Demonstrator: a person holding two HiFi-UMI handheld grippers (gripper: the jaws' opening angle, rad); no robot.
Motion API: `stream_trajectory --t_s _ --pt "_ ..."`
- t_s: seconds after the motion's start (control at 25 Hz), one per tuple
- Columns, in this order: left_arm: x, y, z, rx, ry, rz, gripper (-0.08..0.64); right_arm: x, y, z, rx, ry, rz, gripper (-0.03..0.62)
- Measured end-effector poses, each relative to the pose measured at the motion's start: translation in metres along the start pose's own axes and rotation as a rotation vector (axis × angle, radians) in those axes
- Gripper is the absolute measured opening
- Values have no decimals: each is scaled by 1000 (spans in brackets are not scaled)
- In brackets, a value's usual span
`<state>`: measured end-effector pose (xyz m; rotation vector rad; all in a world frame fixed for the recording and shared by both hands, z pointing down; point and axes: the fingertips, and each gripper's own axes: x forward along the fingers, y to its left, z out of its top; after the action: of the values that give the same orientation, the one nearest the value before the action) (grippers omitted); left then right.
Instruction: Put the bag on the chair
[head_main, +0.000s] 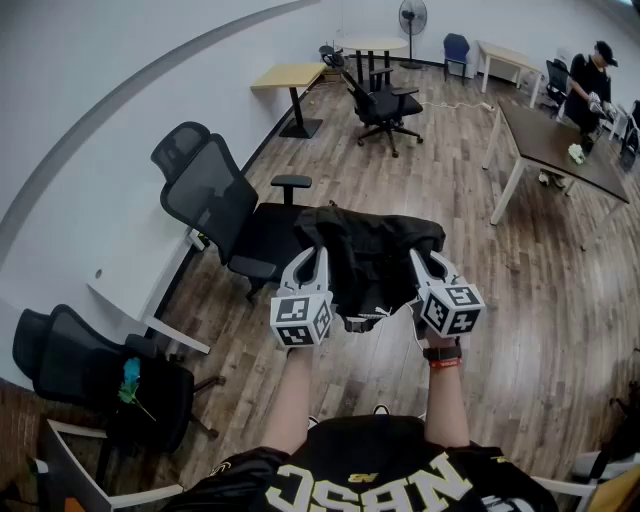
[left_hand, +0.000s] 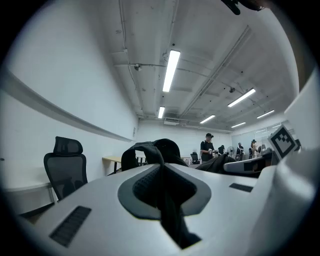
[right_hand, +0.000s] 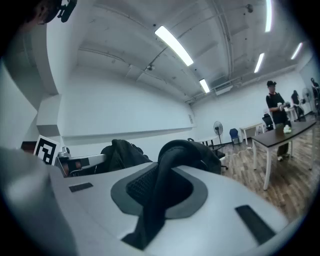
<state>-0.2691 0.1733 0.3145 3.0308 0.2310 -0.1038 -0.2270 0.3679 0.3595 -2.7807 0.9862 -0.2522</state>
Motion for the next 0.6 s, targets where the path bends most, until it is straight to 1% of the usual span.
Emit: stream_trajectory --t_s 0.24,0.4,0.6 --pt "8 -21 -7 -12 -5 8 35 -8 -24 0 19 -9 7 46" --pt "21 -43 -16 -26 -8 10 35 -17 -52 -2 56 -23 11 48" --pt "34 -75 -37 -39 26 -8 35 -33 -87 -9 107 -26 -10 51"
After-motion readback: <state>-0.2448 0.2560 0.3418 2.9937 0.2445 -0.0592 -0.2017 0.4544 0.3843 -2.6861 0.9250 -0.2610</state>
